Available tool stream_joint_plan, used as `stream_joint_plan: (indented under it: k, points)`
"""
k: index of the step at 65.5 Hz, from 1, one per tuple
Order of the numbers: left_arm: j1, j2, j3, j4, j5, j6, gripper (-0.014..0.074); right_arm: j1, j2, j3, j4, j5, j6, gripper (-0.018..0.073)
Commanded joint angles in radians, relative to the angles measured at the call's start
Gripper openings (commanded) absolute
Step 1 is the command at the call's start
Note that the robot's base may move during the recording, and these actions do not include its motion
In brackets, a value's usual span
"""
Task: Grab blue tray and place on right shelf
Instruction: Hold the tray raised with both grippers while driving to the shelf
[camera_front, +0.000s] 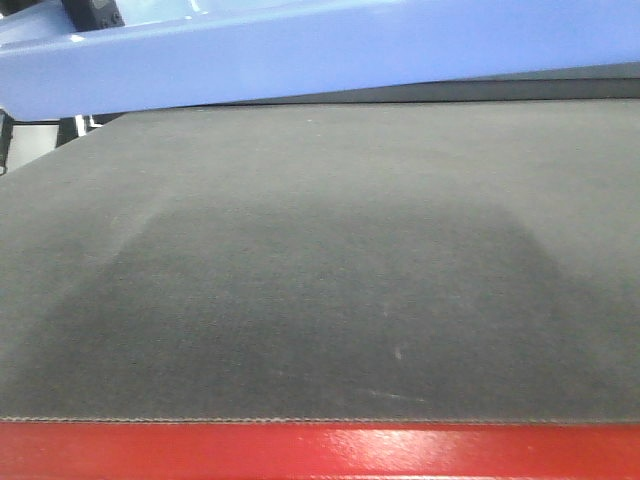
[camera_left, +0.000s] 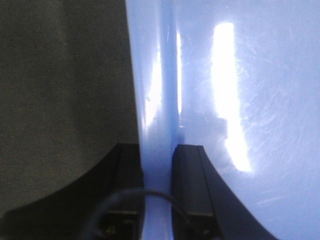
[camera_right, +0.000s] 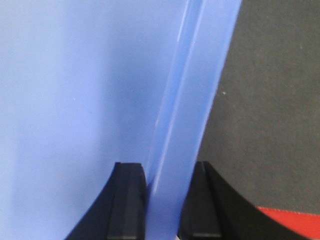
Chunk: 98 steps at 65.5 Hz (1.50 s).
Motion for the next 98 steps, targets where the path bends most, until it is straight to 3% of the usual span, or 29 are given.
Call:
stream_joint_plan:
  k: [1,98]
  points:
    - [-0.014,-0.033,-0.021,0.015,0.107,0.037,-0.0046,0.001,-0.027,-0.032,-0.033,-0.077,-0.026,0.0056]
    - [-0.014,-0.033,-0.021,-0.011,0.107,0.037,-0.0046,0.001,-0.027,-0.032,-0.033,-0.077,-0.026,0.0056]
